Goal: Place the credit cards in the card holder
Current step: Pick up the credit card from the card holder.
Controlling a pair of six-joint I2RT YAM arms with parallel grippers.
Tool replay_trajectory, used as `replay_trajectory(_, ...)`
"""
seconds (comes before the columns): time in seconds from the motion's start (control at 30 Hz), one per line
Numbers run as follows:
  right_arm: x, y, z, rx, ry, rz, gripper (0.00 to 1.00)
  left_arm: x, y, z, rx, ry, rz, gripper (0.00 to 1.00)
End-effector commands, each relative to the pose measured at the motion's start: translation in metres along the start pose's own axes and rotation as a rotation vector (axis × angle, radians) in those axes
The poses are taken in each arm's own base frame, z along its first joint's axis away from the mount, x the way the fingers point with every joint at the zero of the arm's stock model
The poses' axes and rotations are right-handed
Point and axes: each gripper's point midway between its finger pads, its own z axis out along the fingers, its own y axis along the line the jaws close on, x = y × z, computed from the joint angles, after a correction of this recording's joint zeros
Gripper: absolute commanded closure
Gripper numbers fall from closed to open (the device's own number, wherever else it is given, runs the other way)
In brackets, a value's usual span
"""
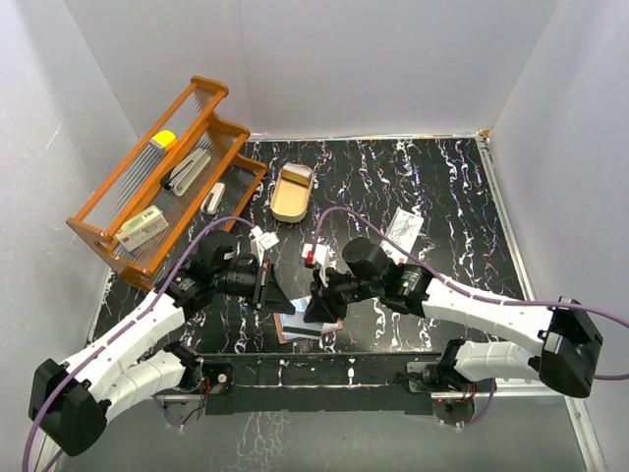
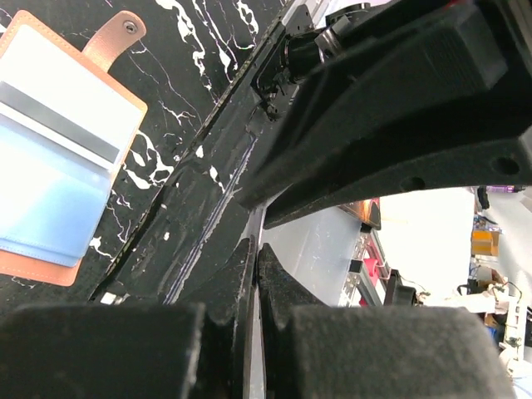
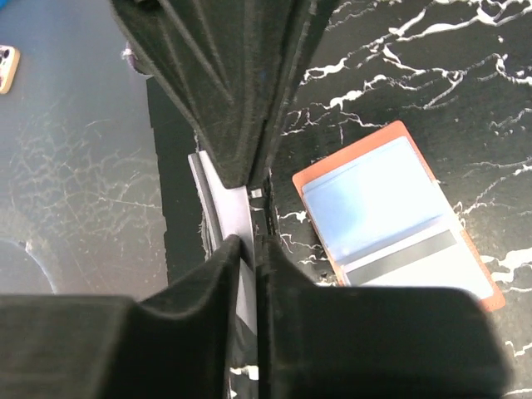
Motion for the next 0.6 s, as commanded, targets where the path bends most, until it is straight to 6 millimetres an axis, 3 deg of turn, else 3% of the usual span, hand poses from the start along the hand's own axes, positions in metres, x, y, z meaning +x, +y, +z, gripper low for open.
replay_trajectory(0.0, -0.030, 0.017, -0.004, -0.067, -0.101, -0.047, 0.99, -0.005, 0.000, -0.003, -0.028, -0.021, 0.003, 1.00)
replay_trajectory(0.03, -0.032, 0.017, -0.005, -0.065, -0.119, -0.040, 1.00, -0.009, 0.003, -0.004, -0.066, -0.039, -0.003, 0.94)
replay_trajectory(0.13, -0.042, 0.020, -0.005, -0.072, -0.190, 0.014, 1.00, -0.026, 0.017, -0.013, -0.215, -0.127, -0.036, 0.52)
replay_trajectory(0.17, -0.045, 0.022, -0.004, -0.079, -0.218, 0.043, 1.00, -0.033, 0.019, -0.017, -0.254, -0.171, -0.054, 0.46)
replay_trajectory(0.4, -0.063, 0.012, -0.006, -0.036, -0.408, 0.309, 1.00, -0.078, -0.012, -0.054, -0.268, -0.489, -0.096, 0.33)
replay_trajectory(0.57, -0.078, -0.005, -0.022, 0.034, -0.584, 0.577, 1.00, -0.089, -0.030, -0.079, -0.243, -0.638, -0.111, 0.31)
